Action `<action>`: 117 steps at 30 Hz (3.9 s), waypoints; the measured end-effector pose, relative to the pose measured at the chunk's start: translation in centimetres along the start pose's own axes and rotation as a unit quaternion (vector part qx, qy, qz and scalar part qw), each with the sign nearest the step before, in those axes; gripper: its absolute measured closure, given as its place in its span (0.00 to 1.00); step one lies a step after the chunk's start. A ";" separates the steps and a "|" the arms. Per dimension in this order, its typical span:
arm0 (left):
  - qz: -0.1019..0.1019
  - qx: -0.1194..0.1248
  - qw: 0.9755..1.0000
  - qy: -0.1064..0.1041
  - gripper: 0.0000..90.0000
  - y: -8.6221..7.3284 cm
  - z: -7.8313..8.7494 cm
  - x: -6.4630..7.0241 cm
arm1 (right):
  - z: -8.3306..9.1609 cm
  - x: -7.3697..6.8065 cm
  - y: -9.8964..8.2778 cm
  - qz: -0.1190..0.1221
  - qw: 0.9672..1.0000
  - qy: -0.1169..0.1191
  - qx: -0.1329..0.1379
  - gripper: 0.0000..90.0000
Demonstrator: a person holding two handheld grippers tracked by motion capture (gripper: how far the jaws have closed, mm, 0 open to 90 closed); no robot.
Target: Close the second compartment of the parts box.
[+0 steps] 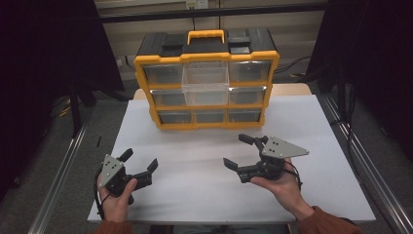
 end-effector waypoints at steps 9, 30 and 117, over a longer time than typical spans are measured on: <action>-0.009 0.000 1.000 -0.002 0.04 0.1 0.2 0.1 | -0.9 0.0 1.9 0.006 1.000 0.007 0.009 0.33; -0.014 -0.008 1.000 -0.002 0.04 -0.1 0.0 0.0 | -2.7 0.8 3.6 0.014 0.999 0.023 0.019 0.84; -0.011 -0.002 1.000 0.000 0.04 0.0 0.1 -0.2 | -9.0 7.1 5.2 0.024 0.999 -0.043 0.023 1.00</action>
Point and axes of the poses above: each handheld gripper's, and its own axes: z roughly backward along the jaws, y roughly out of its top, x roughly to its right, the point moved 9 cm from there along -z, roughly forward along the jaws, and after that the axes turned 12 degrees about z, right-handed, at the moved point
